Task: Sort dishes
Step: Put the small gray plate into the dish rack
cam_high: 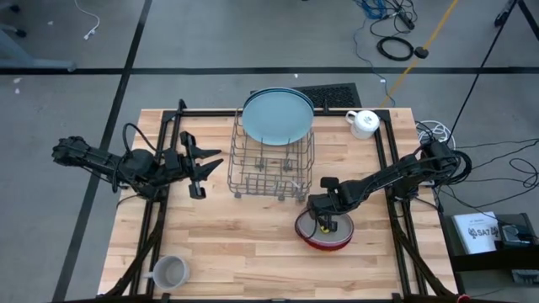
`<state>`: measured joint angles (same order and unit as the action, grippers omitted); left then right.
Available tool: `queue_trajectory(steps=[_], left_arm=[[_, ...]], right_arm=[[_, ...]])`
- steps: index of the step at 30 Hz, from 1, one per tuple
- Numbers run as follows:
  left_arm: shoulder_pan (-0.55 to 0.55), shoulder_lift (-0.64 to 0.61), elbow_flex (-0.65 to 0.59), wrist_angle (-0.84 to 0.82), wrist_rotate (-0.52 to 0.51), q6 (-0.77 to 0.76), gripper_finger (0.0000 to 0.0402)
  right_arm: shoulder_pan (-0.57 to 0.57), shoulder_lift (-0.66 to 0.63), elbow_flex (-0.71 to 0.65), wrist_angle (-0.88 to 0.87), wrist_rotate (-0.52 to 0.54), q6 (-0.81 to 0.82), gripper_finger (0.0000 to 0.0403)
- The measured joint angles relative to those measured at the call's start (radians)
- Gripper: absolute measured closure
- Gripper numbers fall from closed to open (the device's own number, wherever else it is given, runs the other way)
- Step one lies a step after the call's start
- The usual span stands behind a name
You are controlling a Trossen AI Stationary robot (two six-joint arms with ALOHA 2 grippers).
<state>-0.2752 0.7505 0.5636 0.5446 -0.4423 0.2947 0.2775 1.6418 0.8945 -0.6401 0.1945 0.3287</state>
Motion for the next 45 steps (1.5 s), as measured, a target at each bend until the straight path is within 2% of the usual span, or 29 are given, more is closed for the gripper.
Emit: queue_trajectory(steps=[20,29,39,42,45], left_arm=[[0.000,0.000,0.000,-0.001,0.000,0.000,0.0288],[0.002,0.000,0.000,-0.120,-0.028,-0.031,0.0288],[0.002,0.012,0.000,-0.239,-0.005,-0.324,0.0288],[0.001,0.030,0.000,-0.260,0.089,-0.435,0.0288],[-0.005,0.059,0.000,-0.294,0.187,-0.612,0.0288]], right_arm=[[0.007,0.000,0.179,-0.174,0.100,-0.060,0.0402],[0.010,-0.002,0.237,-0.213,0.143,-0.083,0.0402],[0.019,-0.002,0.239,-0.225,0.150,-0.083,0.0403],[0.019,-0.002,0.239,-0.237,0.151,-0.093,0.0403],[0.019,-0.003,0.239,-0.237,0.151,-0.111,0.0403]])
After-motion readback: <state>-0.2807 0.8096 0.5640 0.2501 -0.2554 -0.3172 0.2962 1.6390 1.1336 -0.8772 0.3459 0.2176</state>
